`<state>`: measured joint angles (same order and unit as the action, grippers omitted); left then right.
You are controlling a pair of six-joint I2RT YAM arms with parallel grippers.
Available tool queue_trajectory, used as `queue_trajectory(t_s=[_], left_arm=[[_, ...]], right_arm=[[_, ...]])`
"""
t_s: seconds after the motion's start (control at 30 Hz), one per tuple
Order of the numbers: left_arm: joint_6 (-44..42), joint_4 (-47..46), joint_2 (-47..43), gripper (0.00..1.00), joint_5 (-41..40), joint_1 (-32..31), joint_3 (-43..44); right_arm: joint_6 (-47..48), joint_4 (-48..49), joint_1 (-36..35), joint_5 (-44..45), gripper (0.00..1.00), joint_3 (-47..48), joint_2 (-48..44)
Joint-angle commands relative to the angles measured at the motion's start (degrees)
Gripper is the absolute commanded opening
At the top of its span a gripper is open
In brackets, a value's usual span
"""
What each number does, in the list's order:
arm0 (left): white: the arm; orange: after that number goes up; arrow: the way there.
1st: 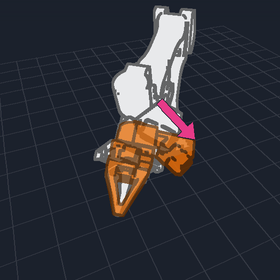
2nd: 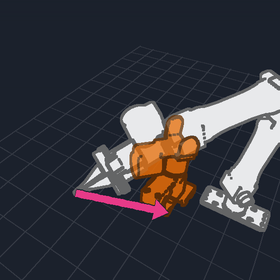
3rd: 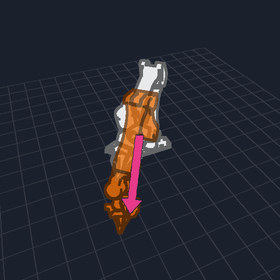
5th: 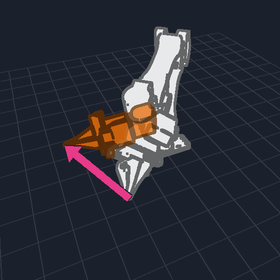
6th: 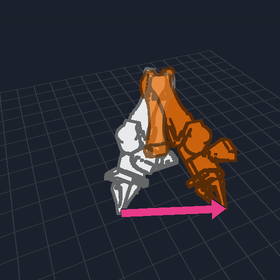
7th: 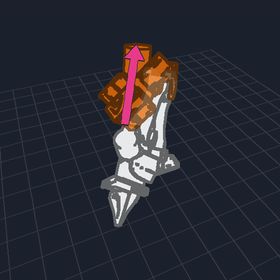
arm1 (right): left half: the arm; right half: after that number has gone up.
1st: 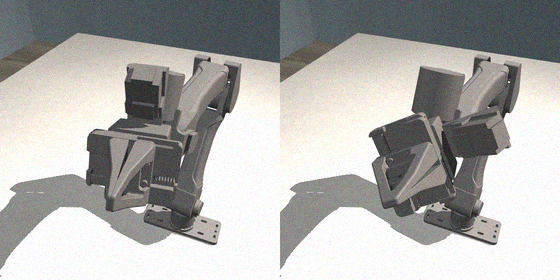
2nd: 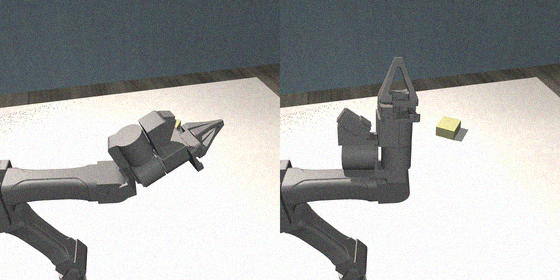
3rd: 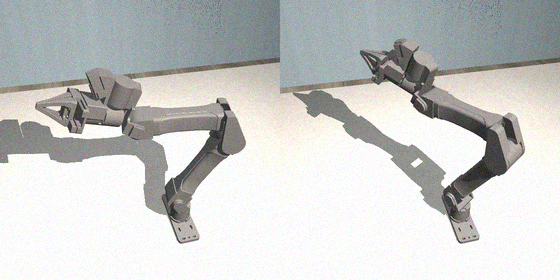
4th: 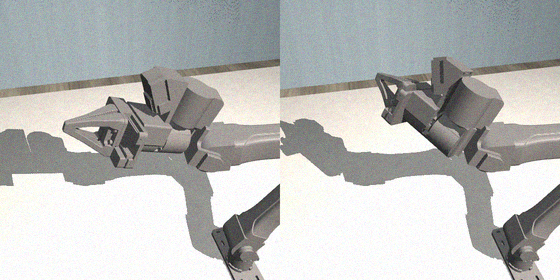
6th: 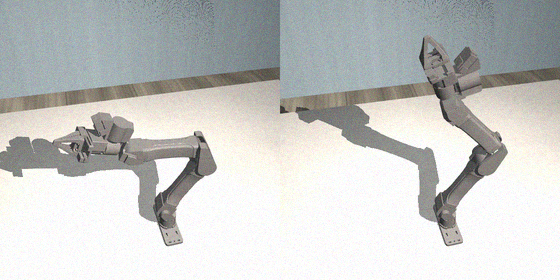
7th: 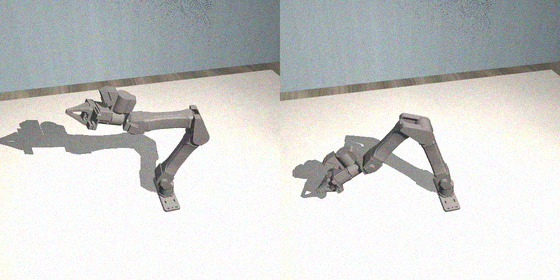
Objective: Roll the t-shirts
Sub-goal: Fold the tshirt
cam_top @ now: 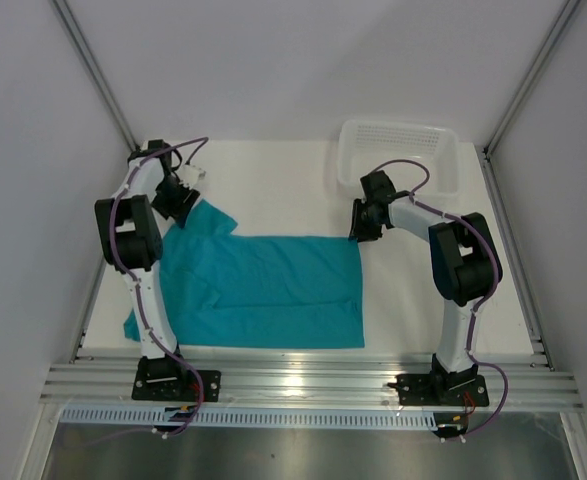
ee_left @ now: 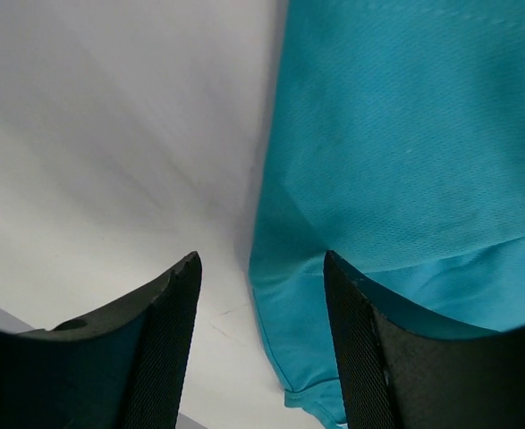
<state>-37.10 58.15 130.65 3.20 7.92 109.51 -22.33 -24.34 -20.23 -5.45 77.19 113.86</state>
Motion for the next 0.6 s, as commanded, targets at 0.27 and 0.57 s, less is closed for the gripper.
queue_trajectory(t_s=[0.27,0.57], left_arm=[[-10.8,12.3,5.5,0.58,4.9,1.3,13.1],[-15.8,8.9,2.1,0.59,3.2,1.3,4.9]], right_arm=[[-0.1,-0.6,0.0,0.2,0.32,-0.9,-1.7],[0.1,-1.4,-0.1,0.8,0.31,-0.9,-2.2]])
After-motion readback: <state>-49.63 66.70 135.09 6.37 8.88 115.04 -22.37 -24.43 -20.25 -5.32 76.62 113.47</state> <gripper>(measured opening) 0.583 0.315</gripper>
